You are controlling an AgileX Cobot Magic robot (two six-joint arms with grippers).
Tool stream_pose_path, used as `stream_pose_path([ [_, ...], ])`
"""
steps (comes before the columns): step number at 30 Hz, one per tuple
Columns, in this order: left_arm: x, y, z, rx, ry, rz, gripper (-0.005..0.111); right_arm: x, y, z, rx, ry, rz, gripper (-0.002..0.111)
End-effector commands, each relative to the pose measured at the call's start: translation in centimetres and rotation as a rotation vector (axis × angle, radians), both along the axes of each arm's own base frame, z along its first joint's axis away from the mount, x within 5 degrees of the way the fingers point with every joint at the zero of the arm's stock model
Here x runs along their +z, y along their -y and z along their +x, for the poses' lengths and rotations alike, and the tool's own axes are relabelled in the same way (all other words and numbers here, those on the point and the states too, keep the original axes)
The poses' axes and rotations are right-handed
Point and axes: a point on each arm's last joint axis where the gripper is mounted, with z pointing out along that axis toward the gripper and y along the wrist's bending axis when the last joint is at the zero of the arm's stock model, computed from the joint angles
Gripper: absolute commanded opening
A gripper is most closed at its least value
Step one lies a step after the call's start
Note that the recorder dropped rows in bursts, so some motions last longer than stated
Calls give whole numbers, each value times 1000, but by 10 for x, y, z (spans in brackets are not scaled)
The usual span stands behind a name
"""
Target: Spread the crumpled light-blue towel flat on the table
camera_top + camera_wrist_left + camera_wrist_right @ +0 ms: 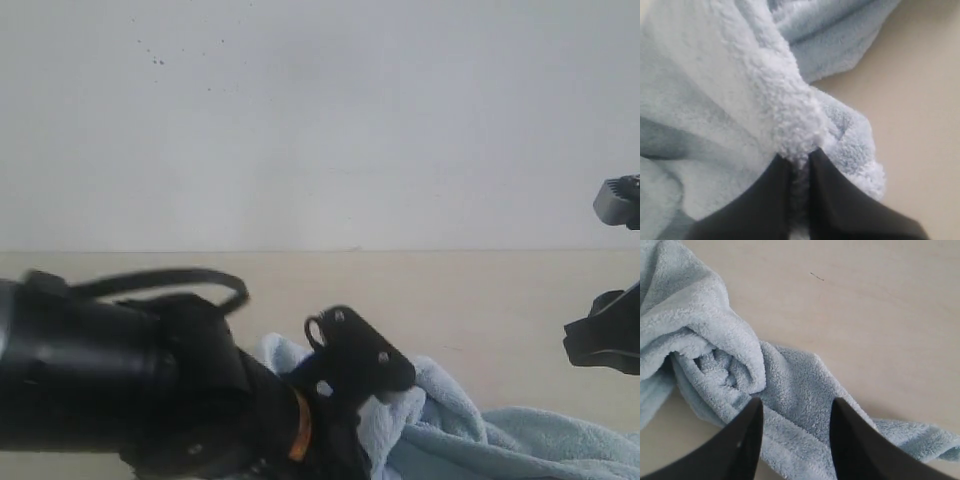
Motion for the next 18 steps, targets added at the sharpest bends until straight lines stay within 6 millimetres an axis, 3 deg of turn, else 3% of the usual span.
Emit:
stream_pose_path([
  [1, 61, -26, 0, 27, 131, -48, 4, 0, 0, 1, -1, 12, -1, 42],
  [4, 91, -58, 13, 88, 235, -23, 4, 0, 0, 1, 1, 13, 3, 42],
  [7, 99, -95, 40, 195, 292, 36, 7, 1, -1, 1, 4, 16, 17, 42],
  [10, 77, -125, 72, 282, 239, 107, 20, 1, -3, 1, 17, 22, 38, 42],
  [13, 42, -144, 97, 368, 130, 128, 41, 1, -4, 0, 31, 15, 39, 42],
  [16, 16, -152, 110, 418, 61, 134, 55, 1, -4, -1, 41, 3, 39, 42],
  [18, 11, -150, 112, 415, 56, 132, 56, 0, -5, -2, 49, -8, 39, 42],
])
